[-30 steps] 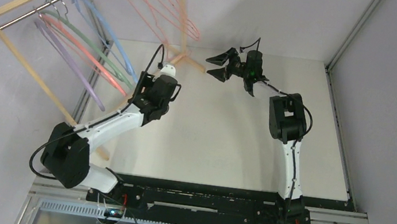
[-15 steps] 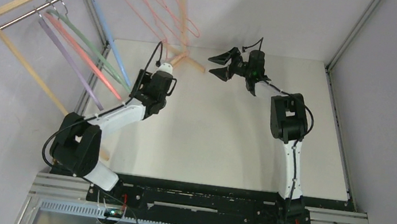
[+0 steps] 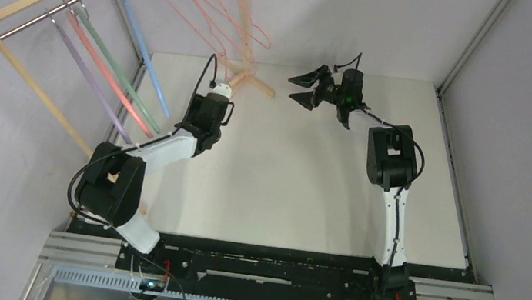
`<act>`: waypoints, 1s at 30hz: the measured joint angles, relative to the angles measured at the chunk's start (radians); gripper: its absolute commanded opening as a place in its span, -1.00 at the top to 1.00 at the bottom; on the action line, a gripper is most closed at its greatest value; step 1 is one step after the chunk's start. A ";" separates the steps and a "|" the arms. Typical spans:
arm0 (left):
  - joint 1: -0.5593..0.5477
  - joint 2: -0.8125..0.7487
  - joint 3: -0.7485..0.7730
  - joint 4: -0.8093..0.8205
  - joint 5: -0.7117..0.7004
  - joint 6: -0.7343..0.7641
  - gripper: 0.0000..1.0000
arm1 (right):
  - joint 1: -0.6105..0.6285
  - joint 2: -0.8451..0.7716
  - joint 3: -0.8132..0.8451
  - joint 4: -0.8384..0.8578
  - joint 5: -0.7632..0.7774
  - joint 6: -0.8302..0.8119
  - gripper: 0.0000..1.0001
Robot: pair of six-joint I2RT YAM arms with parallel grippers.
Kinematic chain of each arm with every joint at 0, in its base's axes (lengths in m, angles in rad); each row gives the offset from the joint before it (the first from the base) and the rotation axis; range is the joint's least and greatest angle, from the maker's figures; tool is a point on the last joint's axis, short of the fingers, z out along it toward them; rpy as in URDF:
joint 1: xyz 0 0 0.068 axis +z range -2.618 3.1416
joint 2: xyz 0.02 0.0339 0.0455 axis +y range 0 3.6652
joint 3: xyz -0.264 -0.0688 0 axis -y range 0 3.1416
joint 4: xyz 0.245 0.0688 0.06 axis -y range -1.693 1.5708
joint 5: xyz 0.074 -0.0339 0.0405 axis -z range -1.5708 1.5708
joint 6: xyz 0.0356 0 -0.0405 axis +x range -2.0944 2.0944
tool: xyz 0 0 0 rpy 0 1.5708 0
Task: Organize the hangers
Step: Pick up the hanger from the clothesline.
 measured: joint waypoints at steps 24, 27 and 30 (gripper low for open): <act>0.000 0.050 0.019 -0.025 0.106 0.036 0.99 | -0.019 0.029 0.000 -0.002 -0.003 0.004 -0.46; 0.000 0.042 0.051 -0.047 0.106 0.051 0.99 | -0.019 0.029 0.000 0.002 -0.003 0.009 -0.46; 0.000 0.030 0.100 -0.061 0.103 0.069 1.00 | -0.019 0.029 0.000 0.004 -0.003 0.015 -0.46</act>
